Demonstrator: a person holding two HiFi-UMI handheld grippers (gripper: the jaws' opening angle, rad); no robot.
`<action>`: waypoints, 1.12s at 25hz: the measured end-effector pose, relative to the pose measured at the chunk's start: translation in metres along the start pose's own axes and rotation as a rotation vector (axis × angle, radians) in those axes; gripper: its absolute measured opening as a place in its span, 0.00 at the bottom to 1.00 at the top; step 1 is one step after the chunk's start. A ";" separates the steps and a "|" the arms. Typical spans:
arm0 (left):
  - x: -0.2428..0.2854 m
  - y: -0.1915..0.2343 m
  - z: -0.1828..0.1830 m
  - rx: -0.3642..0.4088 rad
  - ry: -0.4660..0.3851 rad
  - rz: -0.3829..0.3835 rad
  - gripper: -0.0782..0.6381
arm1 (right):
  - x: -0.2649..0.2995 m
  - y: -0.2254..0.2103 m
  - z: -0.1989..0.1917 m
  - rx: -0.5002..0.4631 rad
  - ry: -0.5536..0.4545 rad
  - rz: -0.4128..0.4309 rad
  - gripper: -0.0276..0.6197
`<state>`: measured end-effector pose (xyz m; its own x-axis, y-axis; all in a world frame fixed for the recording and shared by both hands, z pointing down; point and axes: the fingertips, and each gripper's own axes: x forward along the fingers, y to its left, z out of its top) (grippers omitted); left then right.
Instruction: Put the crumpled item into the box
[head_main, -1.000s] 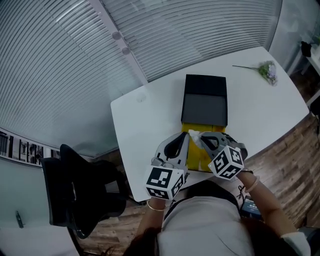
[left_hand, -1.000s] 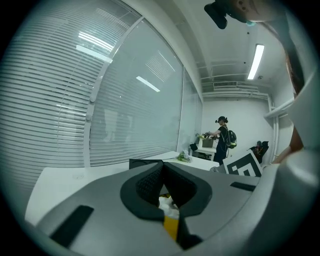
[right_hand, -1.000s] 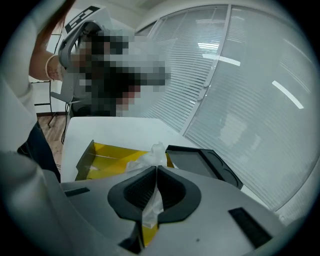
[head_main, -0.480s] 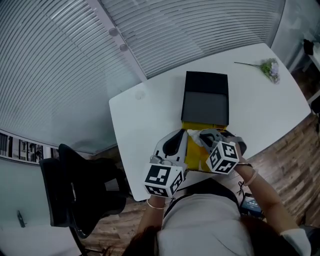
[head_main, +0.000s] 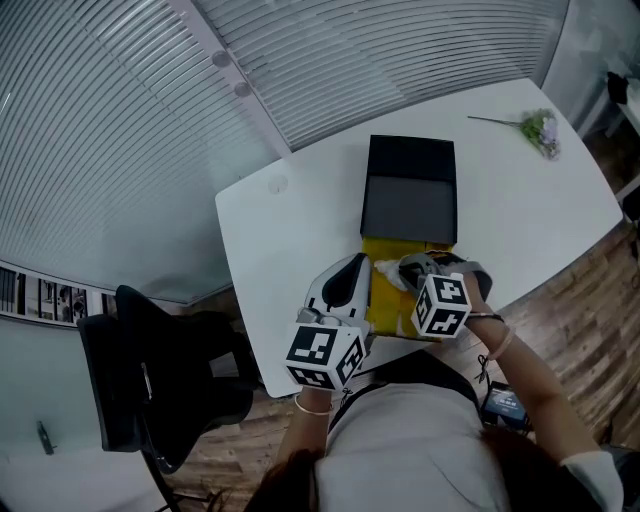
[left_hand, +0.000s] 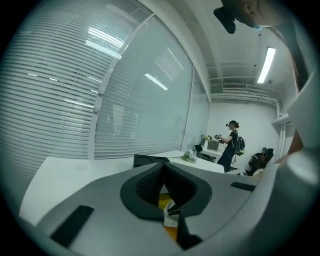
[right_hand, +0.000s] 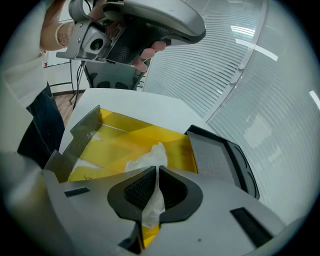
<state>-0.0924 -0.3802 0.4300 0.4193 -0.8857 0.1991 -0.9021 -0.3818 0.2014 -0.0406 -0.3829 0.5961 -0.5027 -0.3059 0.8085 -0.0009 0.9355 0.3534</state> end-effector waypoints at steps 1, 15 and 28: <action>0.000 0.000 0.000 -0.008 0.000 0.001 0.13 | 0.001 0.000 -0.001 -0.002 0.005 0.007 0.09; 0.001 -0.005 -0.004 -0.044 -0.003 -0.013 0.13 | -0.005 -0.008 0.001 0.116 -0.048 -0.037 0.19; -0.010 -0.019 0.000 0.007 -0.026 -0.043 0.13 | -0.042 -0.021 0.018 0.394 -0.208 -0.148 0.18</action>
<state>-0.0794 -0.3645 0.4248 0.4546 -0.8753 0.1652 -0.8841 -0.4209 0.2028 -0.0351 -0.3866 0.5456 -0.6347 -0.4372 0.6372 -0.3939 0.8924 0.2200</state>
